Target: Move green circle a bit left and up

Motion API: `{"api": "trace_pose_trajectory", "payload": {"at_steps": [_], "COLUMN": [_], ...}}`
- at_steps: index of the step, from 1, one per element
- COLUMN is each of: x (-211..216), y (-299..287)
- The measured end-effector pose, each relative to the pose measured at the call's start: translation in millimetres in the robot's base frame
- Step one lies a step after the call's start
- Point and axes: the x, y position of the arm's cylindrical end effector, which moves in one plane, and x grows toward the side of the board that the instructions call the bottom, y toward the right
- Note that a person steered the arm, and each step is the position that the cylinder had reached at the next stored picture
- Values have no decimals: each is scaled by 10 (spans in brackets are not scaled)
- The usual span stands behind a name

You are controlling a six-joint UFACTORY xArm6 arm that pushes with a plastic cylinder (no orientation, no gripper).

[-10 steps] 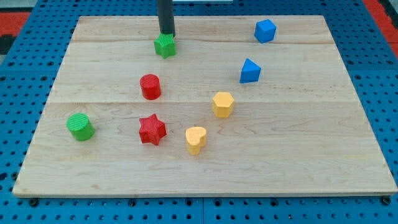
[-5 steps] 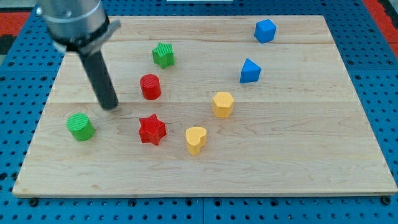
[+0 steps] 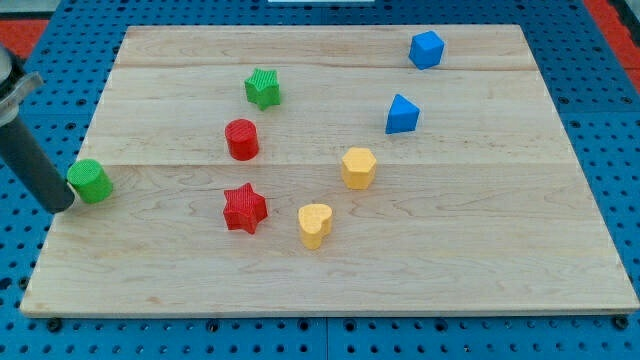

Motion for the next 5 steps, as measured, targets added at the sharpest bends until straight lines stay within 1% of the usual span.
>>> {"api": "trace_pose_trajectory", "payload": {"at_steps": [1,3,4,5], "x": [16,-92,-279,-493], "y": [-21,-11,152,560]}}
